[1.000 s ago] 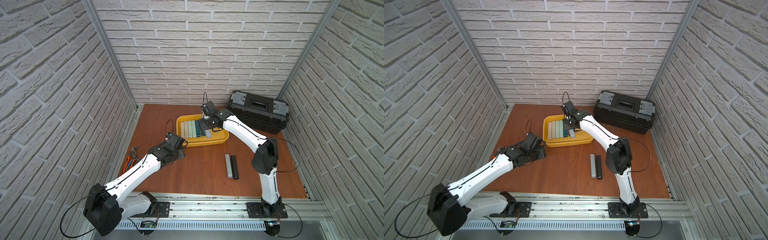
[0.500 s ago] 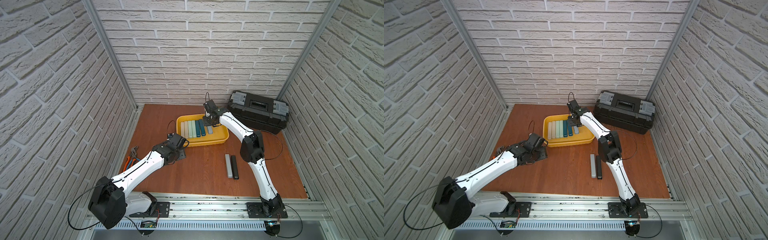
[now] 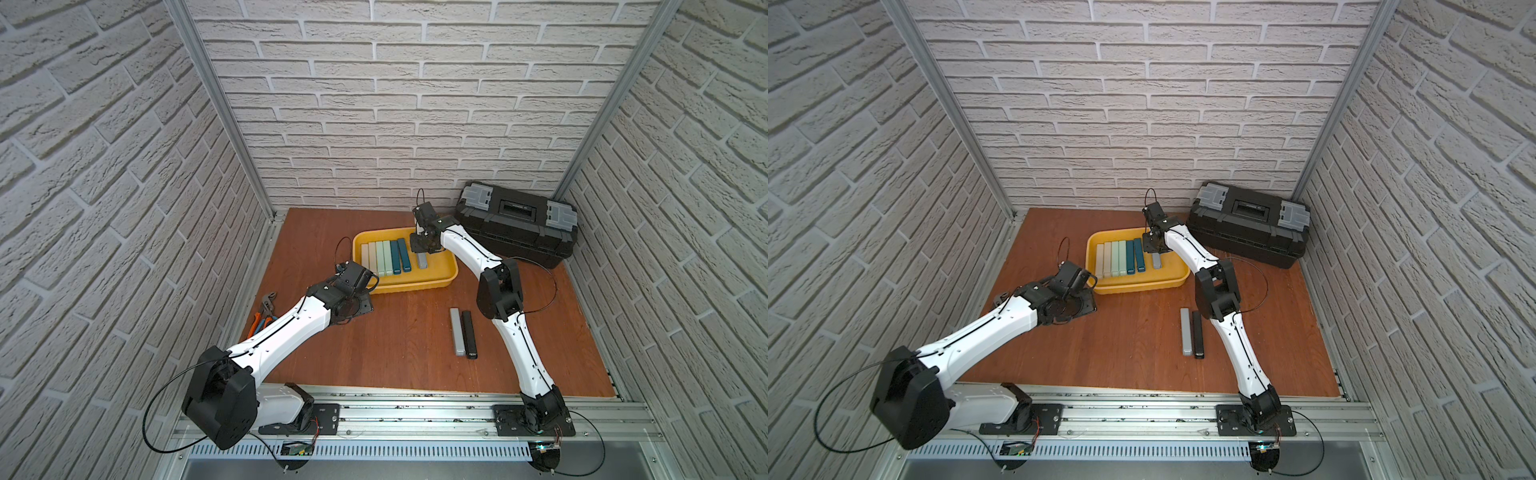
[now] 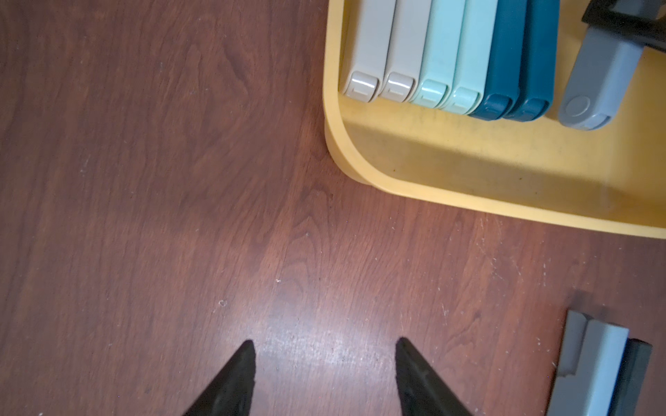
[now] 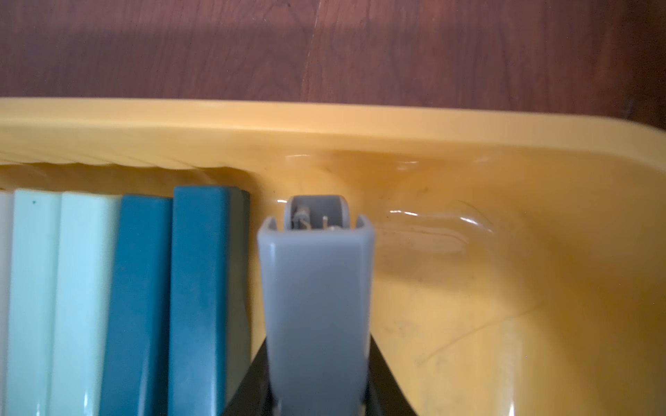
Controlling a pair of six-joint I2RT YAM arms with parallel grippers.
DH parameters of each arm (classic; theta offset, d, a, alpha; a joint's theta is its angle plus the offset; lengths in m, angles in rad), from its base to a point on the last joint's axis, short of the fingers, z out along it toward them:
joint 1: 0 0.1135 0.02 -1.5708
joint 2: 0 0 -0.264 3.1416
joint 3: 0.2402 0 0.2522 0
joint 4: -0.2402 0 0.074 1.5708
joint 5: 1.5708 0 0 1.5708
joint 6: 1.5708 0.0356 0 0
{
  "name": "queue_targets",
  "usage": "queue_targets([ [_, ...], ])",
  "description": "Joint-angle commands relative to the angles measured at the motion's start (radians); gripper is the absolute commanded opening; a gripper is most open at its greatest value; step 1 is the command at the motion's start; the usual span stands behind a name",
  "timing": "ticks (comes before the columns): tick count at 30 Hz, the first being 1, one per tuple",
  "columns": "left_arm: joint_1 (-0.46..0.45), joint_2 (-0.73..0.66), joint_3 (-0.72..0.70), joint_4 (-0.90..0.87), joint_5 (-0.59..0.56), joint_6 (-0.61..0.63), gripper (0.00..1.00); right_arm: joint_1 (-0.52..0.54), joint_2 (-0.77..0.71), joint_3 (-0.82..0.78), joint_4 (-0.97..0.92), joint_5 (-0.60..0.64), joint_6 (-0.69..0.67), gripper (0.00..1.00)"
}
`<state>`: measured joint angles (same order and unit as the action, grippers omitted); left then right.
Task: Put the pruning pliers into the storage box
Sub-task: Place the pruning pliers in the storage box.
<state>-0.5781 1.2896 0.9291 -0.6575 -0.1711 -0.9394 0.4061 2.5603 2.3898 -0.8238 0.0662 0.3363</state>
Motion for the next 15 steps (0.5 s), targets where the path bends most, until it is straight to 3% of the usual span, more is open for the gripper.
queue_targets([
  [1, 0.009, 0.009, 0.026, -0.013, 0.005, 0.000, 0.62, 0.003, 0.024, 0.032, 0.045, -0.020, 0.028, 0.15],
  [15, 0.010, -0.006, 0.019, -0.028, -0.004, -0.010, 0.62, 0.003, 0.094, 0.051, 0.091, -0.060, 0.095, 0.16],
])
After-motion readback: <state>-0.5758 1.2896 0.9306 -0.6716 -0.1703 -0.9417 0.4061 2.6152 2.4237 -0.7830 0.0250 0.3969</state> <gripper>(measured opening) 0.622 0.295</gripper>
